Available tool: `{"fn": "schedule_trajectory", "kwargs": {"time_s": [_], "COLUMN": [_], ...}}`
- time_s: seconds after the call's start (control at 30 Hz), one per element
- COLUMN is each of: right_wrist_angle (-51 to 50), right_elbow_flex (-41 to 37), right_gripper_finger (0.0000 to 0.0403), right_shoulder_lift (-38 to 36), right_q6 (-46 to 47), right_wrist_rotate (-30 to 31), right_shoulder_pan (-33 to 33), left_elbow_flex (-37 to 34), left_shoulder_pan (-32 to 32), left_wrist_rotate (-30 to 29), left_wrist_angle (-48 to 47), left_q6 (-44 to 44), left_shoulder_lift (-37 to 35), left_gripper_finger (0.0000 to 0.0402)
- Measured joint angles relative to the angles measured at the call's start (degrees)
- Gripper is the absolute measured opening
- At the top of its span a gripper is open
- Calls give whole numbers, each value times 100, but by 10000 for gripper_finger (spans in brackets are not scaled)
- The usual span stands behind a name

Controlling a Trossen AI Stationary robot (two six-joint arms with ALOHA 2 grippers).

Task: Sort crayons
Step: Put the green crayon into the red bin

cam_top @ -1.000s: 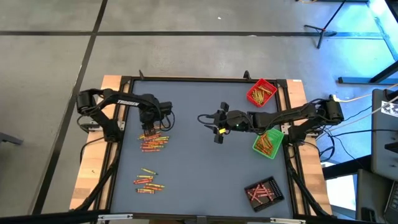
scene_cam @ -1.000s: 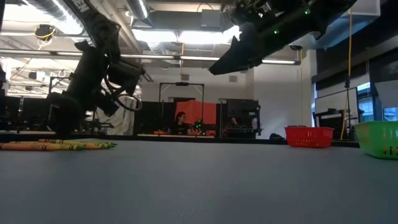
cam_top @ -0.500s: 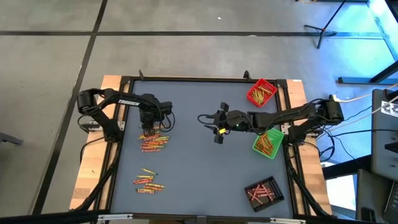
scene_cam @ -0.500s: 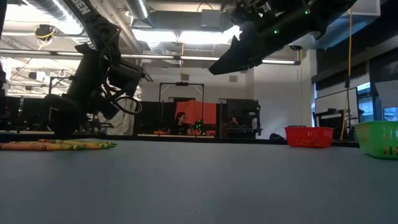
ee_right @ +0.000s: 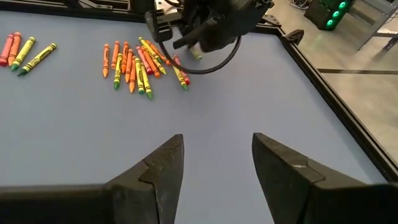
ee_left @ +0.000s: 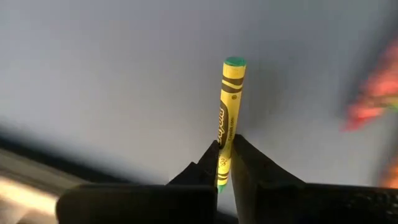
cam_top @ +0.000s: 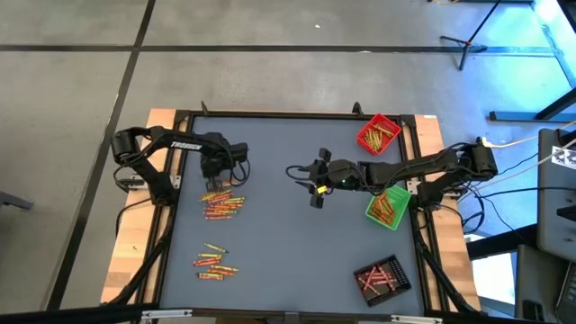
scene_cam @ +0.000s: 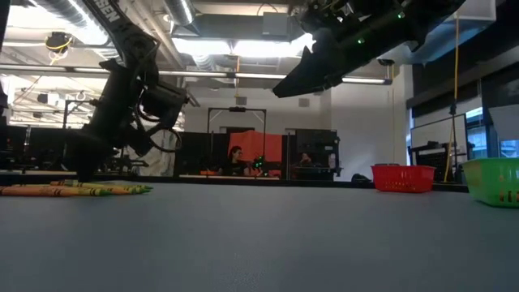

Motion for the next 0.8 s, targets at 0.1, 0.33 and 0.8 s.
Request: {"fn": "schedule_trajectory", "kwargs": {"time_s": [0.1, 0.33, 0.8], "right_wrist_angle": [-26, -113, 967], "right_elbow_flex": [0, 2, 9], "right_gripper_finger": [188, 190, 288], "right_shoulder_lift": [0, 38, 302], "right_q6": [95, 534, 239], "right_wrist_rotate": [-100, -775, -878], "right_shoulder_pan": [-2, -4, 56], "left_elbow_flex": [146, 510, 506], "left_shoulder_pan": [-237, -1047, -2824], "left_wrist_rotate": [-421, -545, -655], "left_wrist_angle": [-282, -108, 2442], "left_q6": [-173, -280, 268], "left_shoulder_lift": [-237, -1329, -2749], "left_gripper_finger": [9, 9, 9]}}
